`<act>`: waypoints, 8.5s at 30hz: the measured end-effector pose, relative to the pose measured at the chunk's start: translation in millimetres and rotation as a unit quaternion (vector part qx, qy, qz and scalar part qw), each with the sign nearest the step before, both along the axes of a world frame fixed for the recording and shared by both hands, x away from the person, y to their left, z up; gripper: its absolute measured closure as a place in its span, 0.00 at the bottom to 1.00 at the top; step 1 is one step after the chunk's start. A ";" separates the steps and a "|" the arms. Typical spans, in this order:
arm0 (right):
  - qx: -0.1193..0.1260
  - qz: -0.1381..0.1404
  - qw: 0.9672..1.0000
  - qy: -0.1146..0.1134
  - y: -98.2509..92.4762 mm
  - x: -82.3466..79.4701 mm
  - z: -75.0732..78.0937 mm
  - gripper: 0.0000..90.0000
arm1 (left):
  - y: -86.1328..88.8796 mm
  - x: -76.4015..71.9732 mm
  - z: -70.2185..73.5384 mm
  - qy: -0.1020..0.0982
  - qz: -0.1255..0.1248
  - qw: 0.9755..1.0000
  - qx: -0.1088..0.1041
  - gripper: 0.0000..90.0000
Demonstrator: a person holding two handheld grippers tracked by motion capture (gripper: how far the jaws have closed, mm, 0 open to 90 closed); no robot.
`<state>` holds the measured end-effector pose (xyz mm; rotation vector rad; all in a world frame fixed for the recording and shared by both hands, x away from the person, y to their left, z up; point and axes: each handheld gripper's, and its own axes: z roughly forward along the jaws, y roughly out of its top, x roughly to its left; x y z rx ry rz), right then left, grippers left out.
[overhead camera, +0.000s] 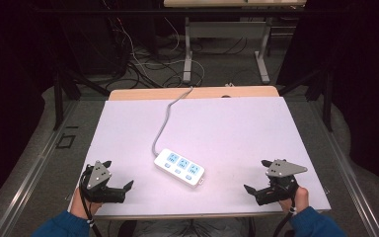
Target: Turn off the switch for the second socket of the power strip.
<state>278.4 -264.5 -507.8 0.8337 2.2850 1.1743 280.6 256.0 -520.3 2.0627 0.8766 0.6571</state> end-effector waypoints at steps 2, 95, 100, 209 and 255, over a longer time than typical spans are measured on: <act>0.002 0.001 1.000 -0.002 0.5 0.0 -0.3 0.00 | 0.0 0.0 0.1 0.001 0.001 1.000 0.000 0.00; -0.008 -0.005 1.000 0.004 1.0 1.3 -0.6 0.01 | -49.1 38.5 31.8 -0.015 -0.015 1.000 0.003 0.00; -0.010 -0.003 1.000 0.004 1.2 1.3 -0.6 0.01 | -54.4 41.2 32.2 -0.017 -0.019 1.000 0.006 0.00; -0.016 -0.005 1.000 0.005 2.1 1.9 -1.6 0.02 | -131.1 59.0 -13.5 0.079 -0.153 0.985 -0.021 1.00; -0.023 -0.006 1.000 0.001 3.1 1.1 -1.1 0.03 | -133.3 63.3 -22.2 0.092 -0.157 0.983 -0.021 1.00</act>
